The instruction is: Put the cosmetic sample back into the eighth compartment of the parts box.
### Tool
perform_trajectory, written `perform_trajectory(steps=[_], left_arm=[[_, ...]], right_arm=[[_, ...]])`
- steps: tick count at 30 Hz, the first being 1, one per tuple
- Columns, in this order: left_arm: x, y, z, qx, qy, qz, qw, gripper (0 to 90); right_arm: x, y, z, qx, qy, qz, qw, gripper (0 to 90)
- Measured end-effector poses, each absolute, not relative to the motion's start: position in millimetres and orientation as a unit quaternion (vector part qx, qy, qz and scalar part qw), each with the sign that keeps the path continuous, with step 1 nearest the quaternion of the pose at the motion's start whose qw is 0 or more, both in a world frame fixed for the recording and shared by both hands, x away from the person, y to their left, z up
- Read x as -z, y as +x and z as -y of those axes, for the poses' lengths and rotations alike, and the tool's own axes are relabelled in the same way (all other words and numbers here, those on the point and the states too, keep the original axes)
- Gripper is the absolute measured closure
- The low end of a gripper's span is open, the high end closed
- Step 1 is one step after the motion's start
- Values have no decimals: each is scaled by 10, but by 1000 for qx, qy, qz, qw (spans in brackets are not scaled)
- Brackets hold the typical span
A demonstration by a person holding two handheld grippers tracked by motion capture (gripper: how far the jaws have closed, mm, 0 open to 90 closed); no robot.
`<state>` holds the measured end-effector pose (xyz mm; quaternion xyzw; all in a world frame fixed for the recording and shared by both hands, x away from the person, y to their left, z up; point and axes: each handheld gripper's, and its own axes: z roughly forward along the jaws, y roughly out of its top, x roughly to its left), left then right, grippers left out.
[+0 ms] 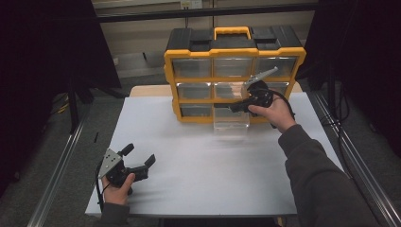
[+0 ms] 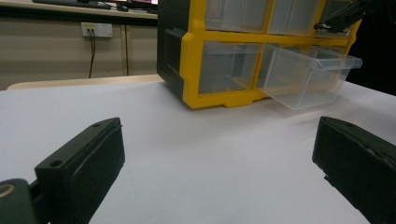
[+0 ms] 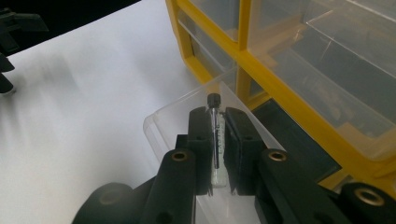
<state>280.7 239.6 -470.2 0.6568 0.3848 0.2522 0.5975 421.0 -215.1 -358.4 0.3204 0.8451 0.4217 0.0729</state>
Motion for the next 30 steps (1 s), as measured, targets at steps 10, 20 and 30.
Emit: perform_trajectory(steps=[10, 20, 30], left_arm=[[4701, 2809, -2405, -252, 661, -380, 596, 23], [4699, 2809, -2406, -253, 659, -381, 597, 23], [4701, 2807, -2392, -249, 656, -383, 600, 23]], right_arm=[[3635, 4258, 2152, -418, 323, -845, 79, 813], [3681, 4292, 2132, -414, 325, -846, 85, 812], [3708, 4283, 2102, -409, 322, -849, 90, 811]])
